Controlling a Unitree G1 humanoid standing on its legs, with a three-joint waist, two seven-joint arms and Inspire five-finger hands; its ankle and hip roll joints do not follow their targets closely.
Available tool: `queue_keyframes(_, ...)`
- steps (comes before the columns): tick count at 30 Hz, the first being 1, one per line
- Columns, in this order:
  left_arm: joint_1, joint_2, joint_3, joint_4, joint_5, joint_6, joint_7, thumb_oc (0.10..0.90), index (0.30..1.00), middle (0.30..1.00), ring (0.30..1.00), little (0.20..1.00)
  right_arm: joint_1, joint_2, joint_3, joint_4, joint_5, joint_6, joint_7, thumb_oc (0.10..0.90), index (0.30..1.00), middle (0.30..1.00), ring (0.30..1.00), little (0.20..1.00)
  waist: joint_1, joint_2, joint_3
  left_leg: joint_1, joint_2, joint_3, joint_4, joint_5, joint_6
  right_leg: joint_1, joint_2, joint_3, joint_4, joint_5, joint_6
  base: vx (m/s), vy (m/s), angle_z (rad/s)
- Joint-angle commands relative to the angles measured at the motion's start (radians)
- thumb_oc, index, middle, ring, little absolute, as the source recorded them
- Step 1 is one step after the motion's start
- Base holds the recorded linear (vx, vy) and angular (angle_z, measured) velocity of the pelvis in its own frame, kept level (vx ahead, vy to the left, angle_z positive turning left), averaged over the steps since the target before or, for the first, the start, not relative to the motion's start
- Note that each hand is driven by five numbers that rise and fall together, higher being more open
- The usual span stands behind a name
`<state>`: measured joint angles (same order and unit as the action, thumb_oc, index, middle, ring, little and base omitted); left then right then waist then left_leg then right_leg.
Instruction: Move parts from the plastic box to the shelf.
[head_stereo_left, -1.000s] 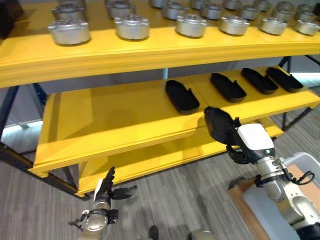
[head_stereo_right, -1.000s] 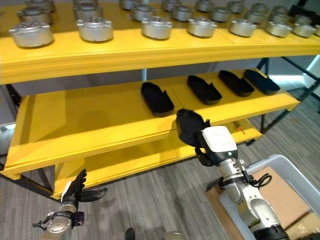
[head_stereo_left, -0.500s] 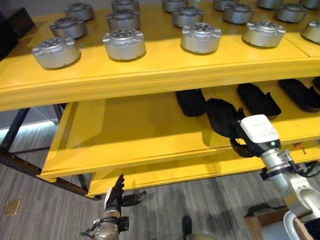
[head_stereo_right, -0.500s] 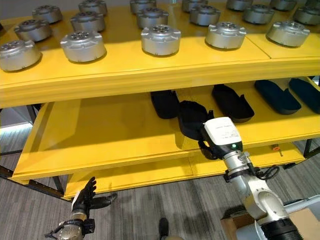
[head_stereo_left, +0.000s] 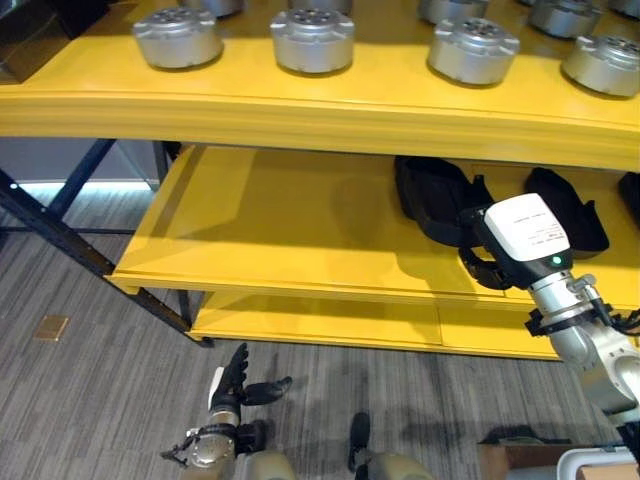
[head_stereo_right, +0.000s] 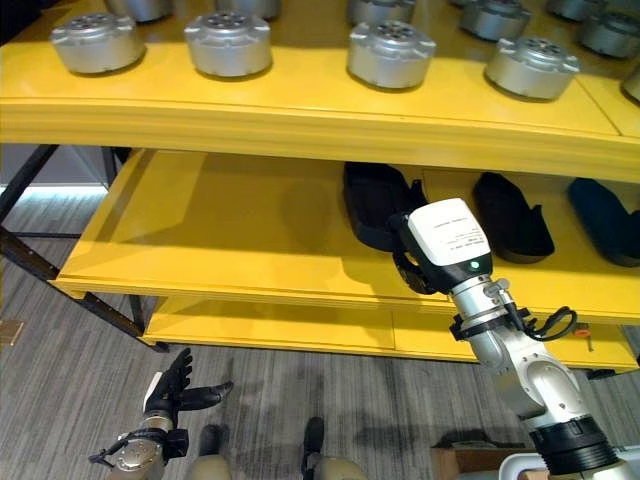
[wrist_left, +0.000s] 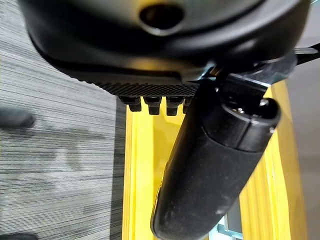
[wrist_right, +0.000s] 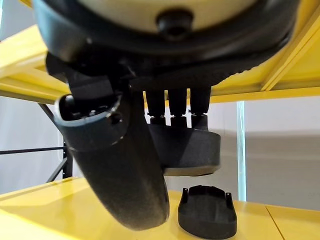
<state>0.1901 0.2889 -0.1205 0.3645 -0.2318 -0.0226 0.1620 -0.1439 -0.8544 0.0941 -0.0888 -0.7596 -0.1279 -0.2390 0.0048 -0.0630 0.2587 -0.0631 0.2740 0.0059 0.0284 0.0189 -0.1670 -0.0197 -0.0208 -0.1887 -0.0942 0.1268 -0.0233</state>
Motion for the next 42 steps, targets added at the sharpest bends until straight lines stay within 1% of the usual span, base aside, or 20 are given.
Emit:
queue_keyframes(1,0.022,0.065,0.036,-0.128,-0.010,-0.083,0.011,0.900,1.000,1.000,1.000,1.000,-0.065,-0.034,-0.104,-0.122,0.035,-0.001,-0.099,0.400,0.300,0.300,0.300,0.300,0.019,0.008,-0.142,0.008,-0.078,0.030,-0.015,0.083,0.051,0.104,-0.098,0.033,0.090,-0.130,0.123,0.13,0.126,-0.27)
queue_keyframes(2,0.020,0.069,0.037,-0.135,-0.008,-0.085,0.009,0.900,1.000,1.000,1.000,1.000,-0.071,-0.029,-0.097,-0.122,0.034,-0.002,-0.097,0.400,0.300,0.300,0.300,0.300,0.023,0.009,-0.144,0.020,-0.088,0.034,-0.027,0.078,0.056,0.109,-0.105,0.036,0.093,-0.130,0.125,0.24,0.242,-0.23)
queue_keyframes(3,0.016,0.078,0.036,-0.130,0.001,-0.083,0.008,0.900,1.000,1.000,1.000,1.000,-0.085,-0.017,-0.084,-0.121,0.035,0.001,-0.094,0.400,0.300,0.300,0.300,0.300,0.030,0.008,-0.148,0.043,-0.105,0.052,-0.040,0.067,0.065,0.115,-0.121,0.039,0.098,-0.130,0.136,0.22,0.230,-0.20)
queue_keyframes(6,0.021,0.080,0.039,-0.131,0.002,-0.083,0.010,0.900,1.000,1.000,1.000,1.000,-0.094,-0.005,-0.066,-0.113,0.036,0.006,-0.087,0.400,0.300,0.300,0.300,0.300,0.038,0.002,-0.150,0.054,-0.118,0.065,-0.049,0.056,0.075,0.117,-0.135,0.046,0.101,-0.129,0.145,0.12,0.121,-0.19)
queue_keyframes(10,0.029,0.084,0.041,-0.134,-0.001,-0.081,0.010,0.900,1.000,1.000,1.000,1.000,-0.116,0.006,-0.027,-0.093,0.033,0.014,-0.067,0.400,0.300,0.300,0.300,0.300,0.053,-0.013,-0.158,0.062,-0.142,0.083,-0.063,0.038,0.093,0.116,-0.158,0.045,0.095,-0.119,0.168,0.11,0.105,0.00)
queue_keyframes(13,0.035,0.086,0.042,-0.138,-0.003,-0.080,0.012,0.900,1.000,1.000,1.000,1.000,-0.138,0.006,-0.007,-0.078,0.027,0.024,-0.058,0.400,0.300,0.300,0.300,0.300,0.061,-0.018,-0.159,0.060,-0.151,0.088,-0.078,0.038,0.099,0.110,-0.165,0.041,0.090,-0.113,0.179,0.08,0.068,0.04)
queue_keyframes(21,0.042,0.095,0.029,-0.143,-0.009,-0.078,0.011,0.900,1.000,1.000,1.000,1.000,-0.206,0.020,0.045,-0.036,0.027,0.045,-0.052,0.400,0.300,0.300,0.300,0.300,0.079,-0.024,-0.151,0.035,-0.166,0.079,-0.098,0.044,0.109,0.085,-0.177,0.024,0.087,-0.104,0.192,0.04,0.033,0.04)
queue_keyframes(23,0.041,0.106,0.021,-0.144,-0.011,-0.080,0.012,0.900,1.000,1.000,1.000,1.000,-0.246,0.027,0.071,0.007,0.038,0.063,-0.047,0.400,0.300,0.300,0.300,0.300,0.094,-0.025,-0.132,0.008,-0.174,0.068,-0.098,0.048,0.113,0.067,-0.180,0.014,0.094,-0.101,0.195,-0.01,0.026,0.11)
queue_keyframes(24,0.040,0.106,0.022,-0.143,-0.012,-0.080,0.012,0.900,1.000,1.000,1.000,1.000,-0.248,0.027,0.073,0.010,0.038,0.063,-0.048,0.400,0.300,0.300,0.300,0.300,0.093,-0.025,-0.132,0.007,-0.174,0.068,-0.097,0.048,0.113,0.066,-0.181,0.013,0.094,-0.101,0.195,-0.03,0.005,0.10)
queue_keyframes(30,0.019,0.134,0.005,-0.150,-0.015,-0.087,0.013,0.900,1.000,1.000,1.000,1.000,-0.314,0.049,0.111,0.094,0.072,0.089,-0.059,0.400,0.300,0.300,0.300,0.300,0.111,-0.024,-0.083,-0.069,-0.184,0.045,-0.056,0.049,0.117,0.021,-0.189,-0.008,0.114,-0.097,0.195,-0.06,-0.003,0.10)
queue_keyframes(31,0.010,0.144,-0.008,-0.151,-0.016,-0.089,0.015,0.900,1.000,1.000,1.000,1.000,-0.342,0.060,0.127,0.124,0.086,0.100,-0.064,0.400,0.300,0.300,0.300,0.300,0.118,-0.018,-0.059,-0.095,-0.186,0.040,-0.041,0.051,0.118,0.000,-0.193,-0.013,0.124,-0.095,0.193,-0.15,0.001,0.16)
queue_keyframes(32,0.005,0.149,-0.012,-0.152,-0.017,-0.091,0.017,0.900,1.000,1.000,1.000,1.000,-0.362,0.064,0.139,0.144,0.094,0.106,-0.066,0.400,0.300,0.300,0.300,0.300,0.120,-0.016,-0.047,-0.113,-0.186,0.037,-0.029,0.051,0.119,-0.013,-0.196,-0.016,0.132,-0.095,0.192,-0.11,0.005,0.09)
queue_keyframes(33,0.004,0.148,-0.011,-0.152,-0.017,-0.091,0.018,0.900,1.000,1.000,1.000,1.000,-0.367,0.064,0.143,0.149,0.095,0.105,-0.069,0.400,0.300,0.300,0.300,0.300,0.118,-0.015,-0.048,-0.118,-0.186,0.036,-0.025,0.050,0.119,-0.017,-0.196,-0.016,0.134,-0.096,0.191,-0.12,0.004,0.03)
queue_keyframes(34,-0.011,0.162,-0.022,-0.150,-0.018,-0.095,0.021,0.900,1.000,1.000,1.000,1.000,-0.410,0.069,0.166,0.186,0.101,0.119,-0.073,0.400,0.300,0.300,0.300,0.300,0.127,-0.009,-0.023,-0.145,-0.188,0.030,-0.009,0.051,0.120,-0.038,-0.200,-0.018,0.143,-0.094,0.189,-0.11,0.004,0.15)
queue_keyframes(35,-0.018,0.167,-0.028,-0.149,-0.021,-0.098,0.024,0.900,1.000,1.000,1.000,1.000,-0.434,0.075,0.184,0.209,0.105,0.124,-0.075,0.400,0.300,0.300,0.300,0.300,0.129,-0.006,-0.011,-0.161,-0.188,0.027,0.003,0.050,0.120,-0.049,-0.203,-0.022,0.150,-0.092,0.187,-0.14,0.010,0.19)
queue_keyframes(39,-0.048,0.178,-0.048,-0.153,-0.034,-0.108,0.032,0.900,1.000,1.000,1.000,1.000,-0.518,0.082,0.239,0.289,0.114,0.141,-0.078,0.400,0.300,0.300,0.300,0.300,0.135,0.009,0.023,-0.208,-0.192,0.015,0.034,0.049,0.121,-0.083,-0.210,-0.028,0.166,-0.086,0.185,-0.07,0.023,0.08)
queue_keyframes(42,-0.060,0.178,-0.053,-0.148,-0.042,-0.110,0.036,0.900,1.000,1.000,1.000,1.000,-0.563,0.089,0.271,0.331,0.115,0.153,-0.074,0.400,0.300,0.300,0.300,0.300,0.138,0.016,0.041,-0.224,-0.194,0.013,0.041,0.051,0.121,-0.095,-0.212,-0.033,0.170,-0.087,0.182,-0.04,0.020,0.02)
